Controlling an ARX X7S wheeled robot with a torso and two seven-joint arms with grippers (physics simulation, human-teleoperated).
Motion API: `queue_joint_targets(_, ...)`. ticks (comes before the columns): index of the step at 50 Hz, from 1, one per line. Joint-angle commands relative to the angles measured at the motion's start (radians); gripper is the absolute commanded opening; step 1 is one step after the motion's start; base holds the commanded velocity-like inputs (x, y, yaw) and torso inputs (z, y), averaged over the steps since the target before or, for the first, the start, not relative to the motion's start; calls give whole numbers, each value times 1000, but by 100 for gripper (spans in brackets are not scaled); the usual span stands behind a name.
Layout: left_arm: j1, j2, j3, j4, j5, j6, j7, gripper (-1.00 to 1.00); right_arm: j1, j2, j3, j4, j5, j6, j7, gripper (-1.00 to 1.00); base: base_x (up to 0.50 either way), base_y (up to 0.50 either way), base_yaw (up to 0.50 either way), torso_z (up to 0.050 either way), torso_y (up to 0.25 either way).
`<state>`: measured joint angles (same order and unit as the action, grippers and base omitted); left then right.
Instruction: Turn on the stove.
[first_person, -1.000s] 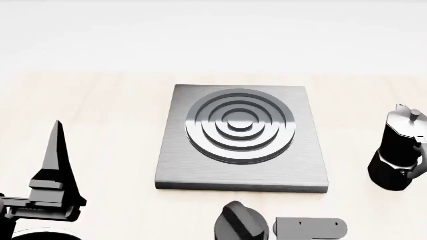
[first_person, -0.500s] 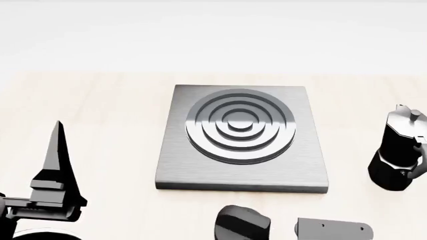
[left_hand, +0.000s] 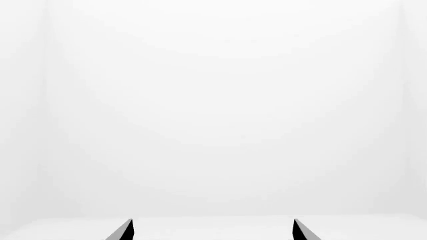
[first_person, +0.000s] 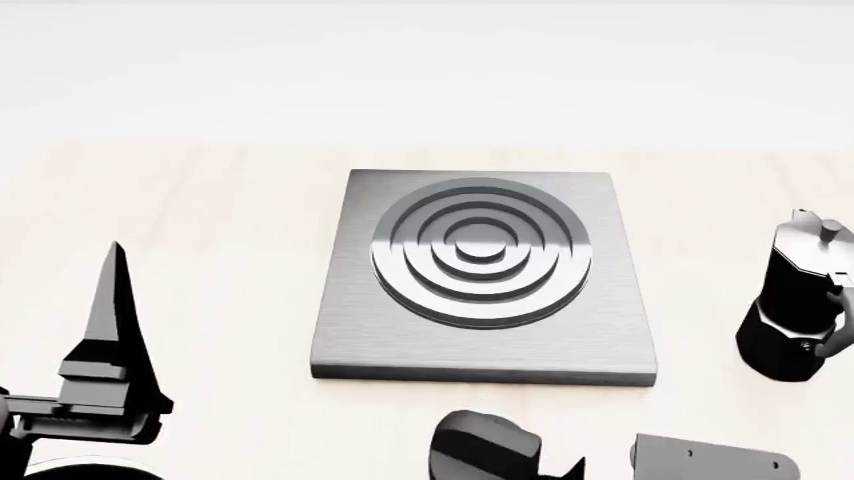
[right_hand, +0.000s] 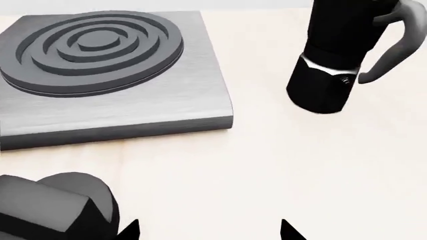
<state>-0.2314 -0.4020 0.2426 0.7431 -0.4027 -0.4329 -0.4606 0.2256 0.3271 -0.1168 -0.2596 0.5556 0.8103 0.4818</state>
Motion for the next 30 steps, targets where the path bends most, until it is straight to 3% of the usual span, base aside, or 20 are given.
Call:
queue_joint_targets(1, 1, -2, 2, -4, -1, 7, -1, 100, -6, 13, 0, -50, -7, 11, 31, 100, 0, 0, 0, 0, 0)
queue_joint_targets(30, -1, -11, 8, -1, -5, 7, -8, 100, 2, 48, -13, -213, 12, 105, 98, 100, 0, 0, 0, 0, 0)
